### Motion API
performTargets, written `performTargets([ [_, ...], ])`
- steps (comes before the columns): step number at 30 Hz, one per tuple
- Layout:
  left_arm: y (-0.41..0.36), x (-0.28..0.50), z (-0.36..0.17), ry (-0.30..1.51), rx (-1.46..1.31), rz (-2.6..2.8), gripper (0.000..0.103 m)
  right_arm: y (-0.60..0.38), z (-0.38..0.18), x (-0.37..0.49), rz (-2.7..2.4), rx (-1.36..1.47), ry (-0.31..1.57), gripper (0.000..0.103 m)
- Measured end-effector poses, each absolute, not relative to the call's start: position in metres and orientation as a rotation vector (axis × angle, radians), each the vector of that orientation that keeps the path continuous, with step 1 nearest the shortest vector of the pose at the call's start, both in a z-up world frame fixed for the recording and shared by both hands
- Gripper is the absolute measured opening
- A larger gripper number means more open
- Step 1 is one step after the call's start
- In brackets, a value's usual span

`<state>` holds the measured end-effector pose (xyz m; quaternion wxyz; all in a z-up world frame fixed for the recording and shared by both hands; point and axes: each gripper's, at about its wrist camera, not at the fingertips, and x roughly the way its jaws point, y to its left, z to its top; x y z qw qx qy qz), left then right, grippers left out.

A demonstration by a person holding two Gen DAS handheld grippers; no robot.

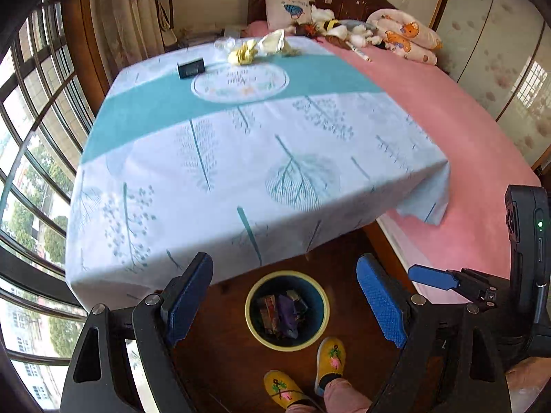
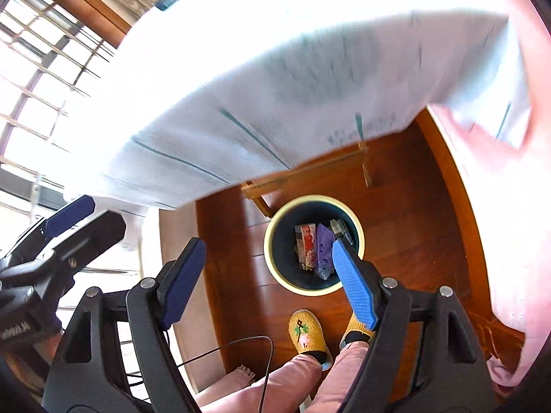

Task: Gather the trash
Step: 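Raise both open tools toward the black box and yellow paper on the table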

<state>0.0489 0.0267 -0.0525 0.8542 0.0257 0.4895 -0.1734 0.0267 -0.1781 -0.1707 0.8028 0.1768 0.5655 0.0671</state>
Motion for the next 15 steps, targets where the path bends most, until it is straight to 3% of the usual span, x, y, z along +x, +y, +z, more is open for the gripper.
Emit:
performTargets([
  [7, 0.033, 0.062, 0.047, 0.871, 0.039, -0.359, 0.087, -0.169, -0.07, 0.029, 0.156, 0.338, 1.098, 0.074],
  [15, 0.053, 0.077, 0.108, 0.803, 0.036, -0.345, 0.087, -0.155, 0.021, 0.041, 0.178, 0.293, 0.942, 0.074],
])
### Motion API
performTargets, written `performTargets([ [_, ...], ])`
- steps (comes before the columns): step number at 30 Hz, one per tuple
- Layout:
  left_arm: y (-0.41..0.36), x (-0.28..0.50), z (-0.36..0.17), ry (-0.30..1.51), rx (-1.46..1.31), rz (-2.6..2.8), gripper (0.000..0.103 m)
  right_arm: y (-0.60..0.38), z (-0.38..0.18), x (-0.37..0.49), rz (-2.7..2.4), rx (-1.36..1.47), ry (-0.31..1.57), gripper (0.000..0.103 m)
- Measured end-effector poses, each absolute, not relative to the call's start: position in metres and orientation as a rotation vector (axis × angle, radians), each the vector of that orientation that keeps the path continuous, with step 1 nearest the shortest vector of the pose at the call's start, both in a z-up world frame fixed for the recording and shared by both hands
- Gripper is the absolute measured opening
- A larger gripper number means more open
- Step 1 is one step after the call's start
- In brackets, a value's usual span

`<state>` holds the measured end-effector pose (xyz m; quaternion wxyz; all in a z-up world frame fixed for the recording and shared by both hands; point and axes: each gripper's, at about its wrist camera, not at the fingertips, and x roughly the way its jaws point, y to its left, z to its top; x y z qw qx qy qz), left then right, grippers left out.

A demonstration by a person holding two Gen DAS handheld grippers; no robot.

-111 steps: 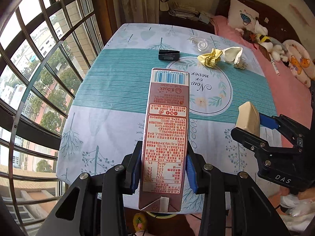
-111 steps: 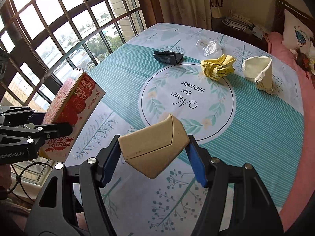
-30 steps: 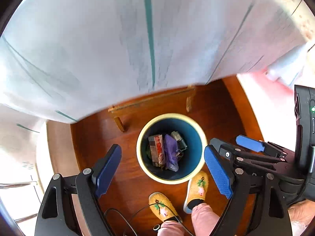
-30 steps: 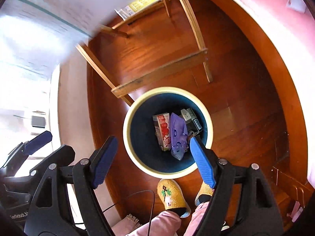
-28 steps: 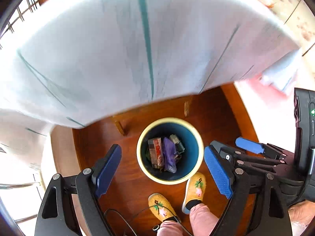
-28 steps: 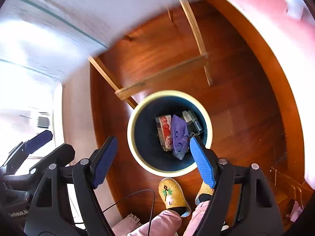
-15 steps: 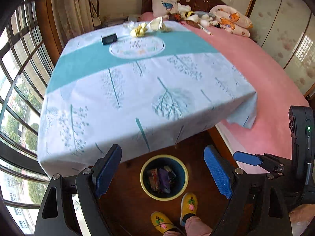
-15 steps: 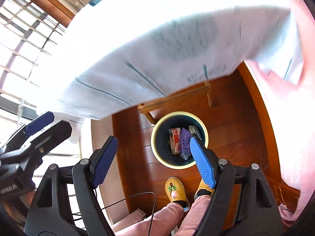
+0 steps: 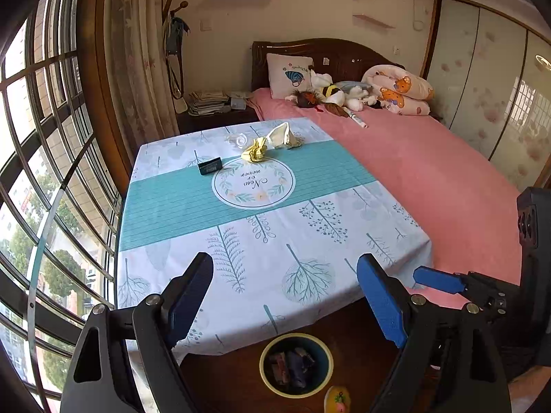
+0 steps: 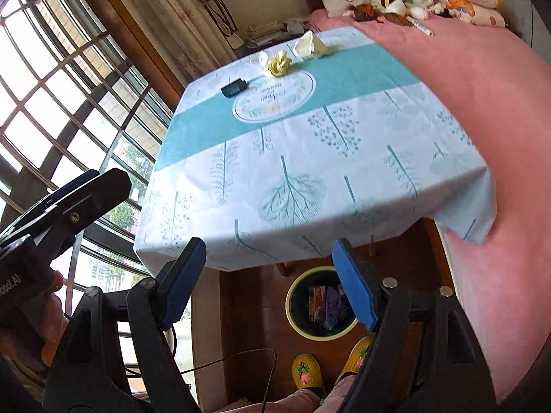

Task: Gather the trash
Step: 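Raise both open tools toward the black box and yellow paper on the table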

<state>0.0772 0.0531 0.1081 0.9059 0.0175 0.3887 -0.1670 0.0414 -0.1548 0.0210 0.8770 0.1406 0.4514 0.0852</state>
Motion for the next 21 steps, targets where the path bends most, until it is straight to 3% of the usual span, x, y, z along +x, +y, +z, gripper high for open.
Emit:
performTargets([
  [9, 0.08, 0.099, 0.13, 0.789, 0.043, -0.262, 0.087, -0.148, 0.071, 0.064, 0.19, 0.295, 0.862, 0.074],
  [21, 0.09, 0.163, 0.109, 0.87, -0.002, -0.166, 0.079, -0.165, 0.075, 0.111, 0.172, 0.312, 0.855, 0.074],
])
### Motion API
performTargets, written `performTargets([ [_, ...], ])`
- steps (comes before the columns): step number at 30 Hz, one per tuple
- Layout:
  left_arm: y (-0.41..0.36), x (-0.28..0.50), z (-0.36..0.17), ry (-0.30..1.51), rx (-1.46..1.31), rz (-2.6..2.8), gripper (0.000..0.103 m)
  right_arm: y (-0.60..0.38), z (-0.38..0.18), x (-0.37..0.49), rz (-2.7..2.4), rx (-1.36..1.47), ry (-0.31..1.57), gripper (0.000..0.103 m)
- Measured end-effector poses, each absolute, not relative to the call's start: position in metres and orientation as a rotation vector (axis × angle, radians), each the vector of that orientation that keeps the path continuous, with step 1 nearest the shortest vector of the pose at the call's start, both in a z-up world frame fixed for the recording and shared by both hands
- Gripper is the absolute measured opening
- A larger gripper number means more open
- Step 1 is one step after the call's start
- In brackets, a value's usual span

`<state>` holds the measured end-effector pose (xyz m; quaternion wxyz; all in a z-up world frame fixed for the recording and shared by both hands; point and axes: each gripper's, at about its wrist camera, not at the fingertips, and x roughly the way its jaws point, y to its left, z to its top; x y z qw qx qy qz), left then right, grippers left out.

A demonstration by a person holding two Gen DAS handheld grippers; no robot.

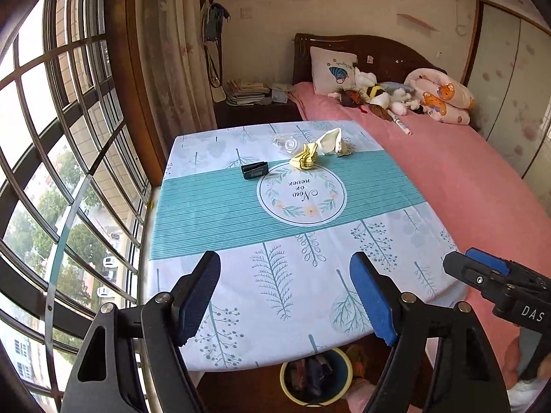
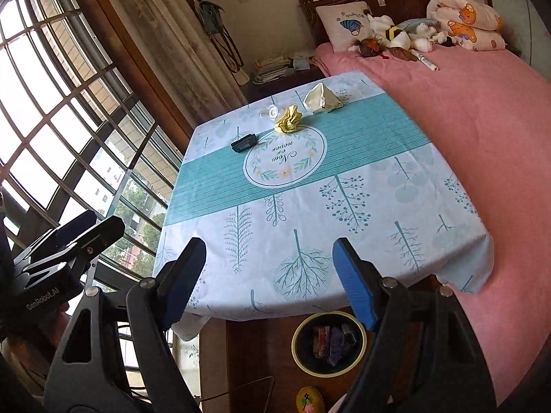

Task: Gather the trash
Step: 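Raise both open tools toward the black box and yellow paper on the table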

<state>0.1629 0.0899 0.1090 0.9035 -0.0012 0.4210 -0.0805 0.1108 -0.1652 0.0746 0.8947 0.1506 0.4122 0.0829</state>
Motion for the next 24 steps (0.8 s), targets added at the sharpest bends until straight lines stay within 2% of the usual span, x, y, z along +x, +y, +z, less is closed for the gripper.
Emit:
performTargets([
  [6, 0.06, 0.242, 0.086, 0.915, 0.004, -0.072, 0.079, -0.188, 0.055, 0.174, 0.207, 0.317, 0.878, 0.074],
  [14, -0.015, 0.379, 0.056, 1.004, 0.028, 0.005, 0.079, -0.243, 0.026, 0.305, 0.277, 0.321, 0.955, 0.074],
  [19, -0.061, 0.468, 0.02, 1.054, 0.056, 0.013, 0.079, -0.28, 0.014, 0.392, 0.309, 0.279, 0.974, 0.074],
  [24, -0.093, 0.544, -0.021, 1.088, 0.09, 0.042, 0.074, -0.312, -0.005, 0.477, 0.312, 0.27, 1.004, 0.074],
])
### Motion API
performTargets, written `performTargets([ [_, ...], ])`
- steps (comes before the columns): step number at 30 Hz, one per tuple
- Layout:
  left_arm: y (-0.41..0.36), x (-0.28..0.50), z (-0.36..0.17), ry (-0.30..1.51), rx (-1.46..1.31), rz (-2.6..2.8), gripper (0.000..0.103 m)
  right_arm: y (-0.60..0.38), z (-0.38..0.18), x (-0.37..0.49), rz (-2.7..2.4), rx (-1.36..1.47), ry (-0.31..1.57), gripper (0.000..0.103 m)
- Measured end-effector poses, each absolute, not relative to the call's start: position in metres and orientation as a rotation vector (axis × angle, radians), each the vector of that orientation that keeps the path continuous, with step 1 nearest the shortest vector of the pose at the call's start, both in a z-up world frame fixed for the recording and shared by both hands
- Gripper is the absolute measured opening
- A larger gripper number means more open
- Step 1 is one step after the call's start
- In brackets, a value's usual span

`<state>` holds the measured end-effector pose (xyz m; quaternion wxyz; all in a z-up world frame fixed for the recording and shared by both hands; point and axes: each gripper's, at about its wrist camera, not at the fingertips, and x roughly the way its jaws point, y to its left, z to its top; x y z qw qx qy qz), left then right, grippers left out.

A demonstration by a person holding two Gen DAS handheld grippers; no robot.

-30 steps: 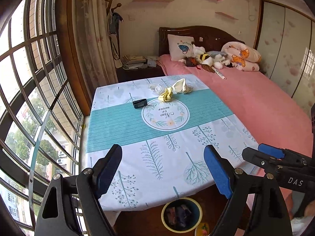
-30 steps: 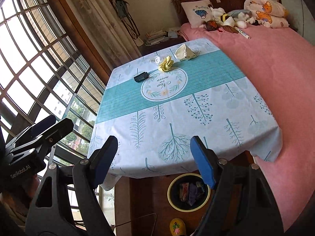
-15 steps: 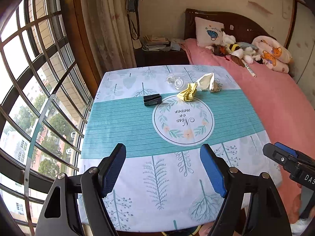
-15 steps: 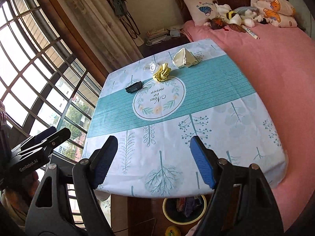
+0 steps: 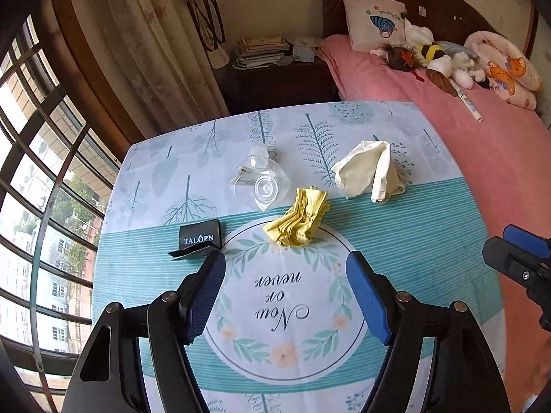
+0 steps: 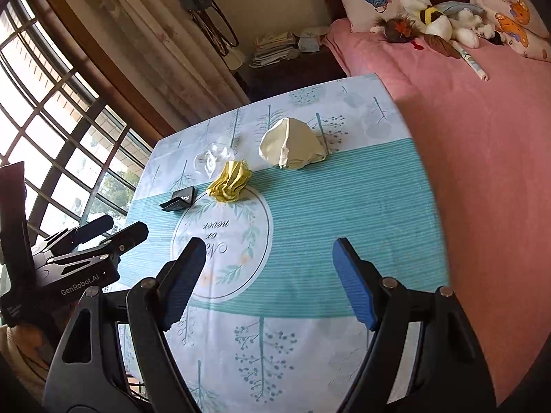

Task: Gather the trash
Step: 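Raise both open tools toward the black box and yellow paper on the table, then grasp the yellow crumpled paper with the left tool while the right tool grasps the white tissue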

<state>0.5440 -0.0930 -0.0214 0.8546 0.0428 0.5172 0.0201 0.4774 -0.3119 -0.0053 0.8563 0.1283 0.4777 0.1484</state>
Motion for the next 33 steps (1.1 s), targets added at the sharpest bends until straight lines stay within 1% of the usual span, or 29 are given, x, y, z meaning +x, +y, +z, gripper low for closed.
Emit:
performTargets([
  [4, -0.102, 0.586, -0.061, 1.142, 0.111, 0.068, 0.072, -0.322, -0.028, 0.538, 0.317, 0.246, 1.022, 0.074],
  [6, -0.105, 0.601, -0.08, 1.181, 0.116, 0.075, 0.067, -0.325, -0.037, 0.564, 0.323, 0.258, 1.028, 0.074],
  [9, -0.104, 0.616, -0.106, 1.23, 0.11, 0.091, 0.062, -0.321, -0.047, 0.595, 0.33, 0.279, 1.024, 0.074],
  [12, -0.101, 0.628, -0.121, 1.249, 0.09, 0.114, 0.06, -0.311, -0.057, 0.624, 0.327, 0.293, 1.025, 0.074],
  [13, -0.099, 0.63, -0.124, 1.249, 0.079, 0.115, 0.06, -0.308, -0.062, 0.635, 0.33, 0.298, 1.027, 0.074],
  [17, -0.091, 0.64, -0.133, 1.264, 0.041, 0.12, 0.054, -0.284, -0.08, 0.664, 0.312, 0.266, 1.039, 0.074],
  [20, -0.089, 0.64, -0.139, 1.281, 0.033, 0.123, 0.053, -0.269, -0.098, 0.685, 0.3, 0.268, 1.068, 0.074],
  [22, -0.09, 0.642, -0.14, 1.278, 0.031, 0.124, 0.051, -0.26, -0.11, 0.695, 0.295, 0.273, 1.083, 0.074],
  [25, -0.09, 0.642, -0.137, 1.262, 0.022, 0.108, 0.046, -0.249, -0.125, 0.704, 0.273, 0.264, 1.106, 0.074],
  [27, -0.09, 0.641, -0.135, 1.263, 0.024, 0.106, 0.044, -0.246, -0.127, 0.701, 0.266, 0.262, 1.087, 0.074],
  [28, -0.089, 0.636, -0.132, 1.261, 0.021, 0.104, 0.043, -0.246, -0.128, 0.7, 0.269, 0.267, 1.082, 0.072],
  [29, -0.089, 0.634, -0.13, 1.259, 0.02, 0.102, 0.043, -0.246, -0.129, 0.698, 0.274, 0.265, 1.082, 0.068],
  [33, -0.09, 0.624, -0.121, 1.258, 0.017, 0.099, 0.043, -0.252, -0.125, 0.687, 0.289, 0.259, 1.09, 0.063],
])
